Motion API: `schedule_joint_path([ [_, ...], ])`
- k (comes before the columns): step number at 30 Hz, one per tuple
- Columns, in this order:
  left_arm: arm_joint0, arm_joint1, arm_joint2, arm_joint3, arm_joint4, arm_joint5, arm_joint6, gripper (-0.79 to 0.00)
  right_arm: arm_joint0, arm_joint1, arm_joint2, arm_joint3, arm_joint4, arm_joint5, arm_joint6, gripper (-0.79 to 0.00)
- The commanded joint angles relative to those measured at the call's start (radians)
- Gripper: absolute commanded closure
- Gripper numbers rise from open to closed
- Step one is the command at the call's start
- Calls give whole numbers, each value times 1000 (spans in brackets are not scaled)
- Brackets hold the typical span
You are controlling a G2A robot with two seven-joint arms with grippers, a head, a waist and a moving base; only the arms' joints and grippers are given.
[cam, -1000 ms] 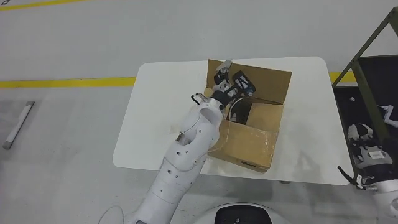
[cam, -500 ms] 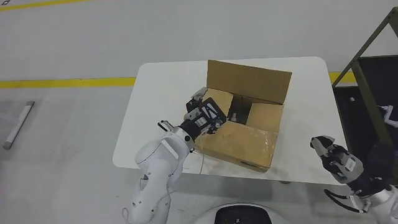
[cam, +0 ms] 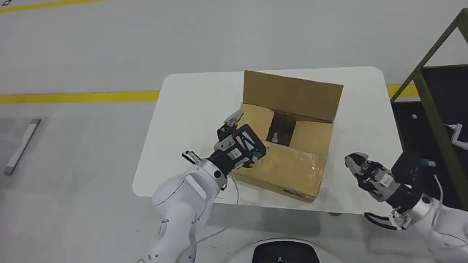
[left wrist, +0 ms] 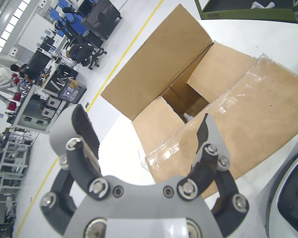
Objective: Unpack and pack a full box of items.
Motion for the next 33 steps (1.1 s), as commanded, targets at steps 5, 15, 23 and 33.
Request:
schedule_joint_path([
  [5,0,0,0,0,0,0,0,-785,151,14,-60,123,43,-41,139,-372],
  [15,0,0,0,0,0,0,0,-785,231,37,-102,192,172,-84,297,-416],
  [23,0,0,0,0,0,0,0,-785,230,54,-132,194,339,-67,406,-400],
  [33,0,0,0,0,0,0,0,-785,218,79,-127,165,573,-3,522,-289],
])
